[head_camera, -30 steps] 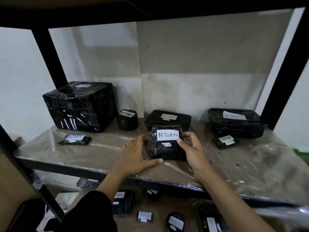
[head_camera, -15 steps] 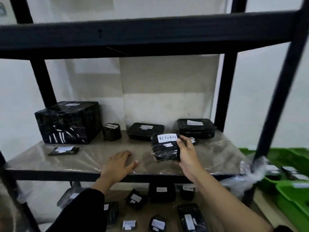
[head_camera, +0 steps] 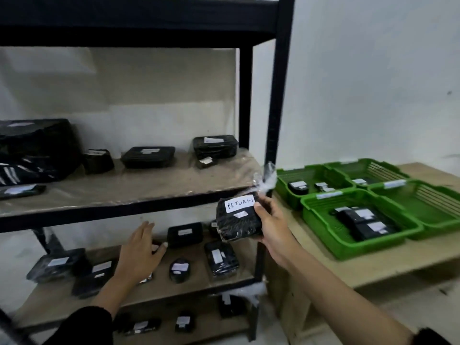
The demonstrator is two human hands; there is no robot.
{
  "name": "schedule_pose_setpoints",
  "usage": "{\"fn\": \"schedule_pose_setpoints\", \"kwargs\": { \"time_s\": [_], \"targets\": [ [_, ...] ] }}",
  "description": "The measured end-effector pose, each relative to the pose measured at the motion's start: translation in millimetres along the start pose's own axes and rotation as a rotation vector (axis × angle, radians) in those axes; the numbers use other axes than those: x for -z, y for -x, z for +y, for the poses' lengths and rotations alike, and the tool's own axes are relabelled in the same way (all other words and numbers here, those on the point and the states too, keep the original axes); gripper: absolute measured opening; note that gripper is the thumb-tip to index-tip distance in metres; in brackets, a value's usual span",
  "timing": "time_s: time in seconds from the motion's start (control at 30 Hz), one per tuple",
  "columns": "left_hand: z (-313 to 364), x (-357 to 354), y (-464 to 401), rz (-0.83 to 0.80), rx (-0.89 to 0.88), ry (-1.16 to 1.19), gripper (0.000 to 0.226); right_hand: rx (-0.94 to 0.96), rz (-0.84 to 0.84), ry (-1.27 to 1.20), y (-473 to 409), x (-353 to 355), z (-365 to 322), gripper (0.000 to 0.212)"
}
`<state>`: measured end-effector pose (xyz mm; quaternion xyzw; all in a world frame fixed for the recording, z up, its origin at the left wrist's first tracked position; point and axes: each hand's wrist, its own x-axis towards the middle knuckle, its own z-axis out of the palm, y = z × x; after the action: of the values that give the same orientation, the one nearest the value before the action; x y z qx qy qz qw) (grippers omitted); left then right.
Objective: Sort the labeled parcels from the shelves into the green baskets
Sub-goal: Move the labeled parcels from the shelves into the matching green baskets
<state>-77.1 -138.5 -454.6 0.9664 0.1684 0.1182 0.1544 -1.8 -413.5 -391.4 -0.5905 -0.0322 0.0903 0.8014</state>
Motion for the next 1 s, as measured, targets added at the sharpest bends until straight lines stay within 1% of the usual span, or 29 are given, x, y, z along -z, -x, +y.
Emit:
{"fn": "schedule_pose_setpoints", "kwargs": {
  "time_s": [0.1,0.23,0.43,0.63,0.77,0.9,1.0],
  "targets": [
    [34.9,-22.4,11.9,-0.083,-0.017,0.05,0.067,0.038,0.037,0.064,13.2,43.3,-7.0,0.02],
    [96.6,-48.0,12.0,-0.112,-0.062,0.081,0.066,0.066,0.112,0.083,12.9,100.6,-19.6,0.016],
    [227.6,-84.7,2.8,-0.16,-0.128,0.223,0.056,0.043,0.143,0.154,8.2,207.3,-56.4,0.021],
    [339.8,-132.2,11.8,-0.231,-0.188,0.348,0.056,0.021,0.172,0.229,-4.3,308.3,-87.3,0.017],
    [380.5,-157.8,10.5,-0.256,-0.21,0.362,0.053,0.003,0.176,0.244,-13.7,353.7,-101.8,0.021],
    [406.1,-173.8,-6.8,-0.282,-0.213,0.336,0.052,-0.036,0.22,0.211,-33.5,384.3,-104.2,0.021],
    [418.6,-186.0,-29.3,-0.283,-0.21,0.346,0.051,-0.083,0.242,0.205,-55.4,401.3,-105.4,0.014]
  ]
}}
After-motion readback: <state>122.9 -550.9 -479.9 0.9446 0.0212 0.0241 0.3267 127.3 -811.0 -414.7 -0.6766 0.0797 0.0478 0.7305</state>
